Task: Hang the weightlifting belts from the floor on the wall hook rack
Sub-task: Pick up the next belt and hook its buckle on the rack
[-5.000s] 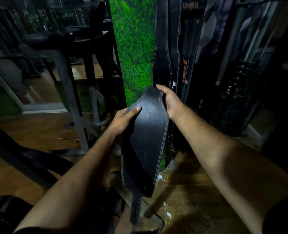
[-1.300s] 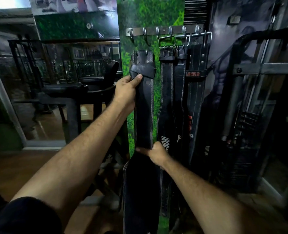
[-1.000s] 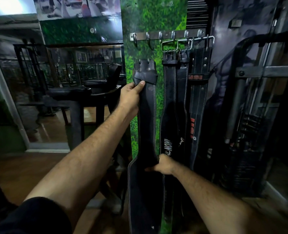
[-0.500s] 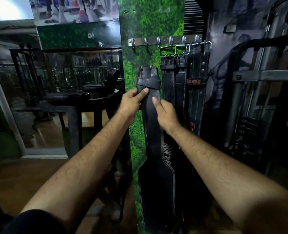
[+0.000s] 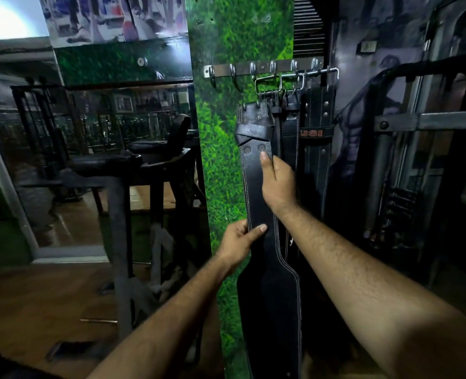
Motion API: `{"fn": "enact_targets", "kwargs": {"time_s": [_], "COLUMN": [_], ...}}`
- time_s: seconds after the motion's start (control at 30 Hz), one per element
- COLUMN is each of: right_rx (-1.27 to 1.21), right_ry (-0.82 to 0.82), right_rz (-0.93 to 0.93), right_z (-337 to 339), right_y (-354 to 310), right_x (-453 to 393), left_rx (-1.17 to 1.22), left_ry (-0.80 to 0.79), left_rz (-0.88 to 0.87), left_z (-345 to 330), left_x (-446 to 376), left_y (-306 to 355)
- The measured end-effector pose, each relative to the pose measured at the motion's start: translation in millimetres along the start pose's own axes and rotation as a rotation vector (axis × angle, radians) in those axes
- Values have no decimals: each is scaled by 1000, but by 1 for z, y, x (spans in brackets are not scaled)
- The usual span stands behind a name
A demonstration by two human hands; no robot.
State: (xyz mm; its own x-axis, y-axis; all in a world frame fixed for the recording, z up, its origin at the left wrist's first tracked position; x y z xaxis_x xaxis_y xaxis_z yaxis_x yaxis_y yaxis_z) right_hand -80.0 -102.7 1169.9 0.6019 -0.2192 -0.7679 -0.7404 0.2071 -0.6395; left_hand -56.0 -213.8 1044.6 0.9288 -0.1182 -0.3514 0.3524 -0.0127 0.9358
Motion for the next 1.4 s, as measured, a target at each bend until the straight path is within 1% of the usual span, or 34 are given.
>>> {"fn": "enact_targets", "kwargs": {"time_s": [0.13,0.27,0.37,0.4,0.47,0.53,0.57,0.6,0.63,0.67,0.7,0.77,0.8,0.93,0.97,1.03,1.13,1.23,1.3,1.4], "right_rx": [-20,-28,-35,-36,-31,-36,-47,-59,-74,-91,-107,-125,-130,-167,-170,-166,-110,10,106,207], "right_ry": [1,19,28,28,26,25,26,29,32,31,33,27,10,-46,-61,-101,-158,-217,-216,-163], "right_rz": [-28,-52,-99,-112,-134,-146,-154,-162,-172,-178,-180,-170,-160,-178,-194,-195,-165,-117,-92,-95], "right_z": [-3,-6,-12,-14,-19,-24,-26,-29,-32,-36,-40,-46,-49,-64,-68,-76,-85,-86,-83,-79], "right_y": [6,9,15,17,21,23,24,24,23,22,21,18,16,13,13,12,14,16,17,15], "right_x": [9,18,24,26,31,33,33,32,30,28,26,23,23,32,34,40,48,54,54,50], "left_rx": [-82,-232,-280,-275,-319,-447,-548,-677,-745,-759,-672,-462,-366,9,98,200,129,63,65,92], "left_ry": [-106,-145,-154,-172,-215,-269,-322,-382,-430,-434,-435,-397,-353,-72,-22,66,187,330,336,352], "left_rz": [159,263,295,286,322,380,409,427,455,452,453,386,339,175,144,132,77,10,-53,-120], "left_z": [10,30,43,47,61,83,94,100,104,105,105,99,100,108,108,109,115,124,124,120], "left_x": [19,38,53,55,56,51,46,43,40,33,27,8,-3,-38,-45,-56,-71,-79,-81,-76], "left_y": [-48,-100,-104,-107,-114,-125,-132,-124,-112,-99,-79,-37,-19,54,72,99,121,121,114,106]}}
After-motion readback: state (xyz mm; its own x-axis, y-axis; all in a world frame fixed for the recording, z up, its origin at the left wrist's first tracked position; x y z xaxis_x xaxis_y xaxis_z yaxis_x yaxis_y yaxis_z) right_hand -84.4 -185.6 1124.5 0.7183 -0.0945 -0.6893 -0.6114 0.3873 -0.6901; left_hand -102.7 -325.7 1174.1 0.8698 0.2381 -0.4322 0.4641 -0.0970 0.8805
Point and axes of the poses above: each hand's wrist, its own x-axis away from the middle knuckle, its own z-axis out of the back of the hand, y = z × x, the point moved 4 cm from there along -x, towards the middle knuckle, and after that the axes turned 5 degrees about -x, right-handed, at the moved point
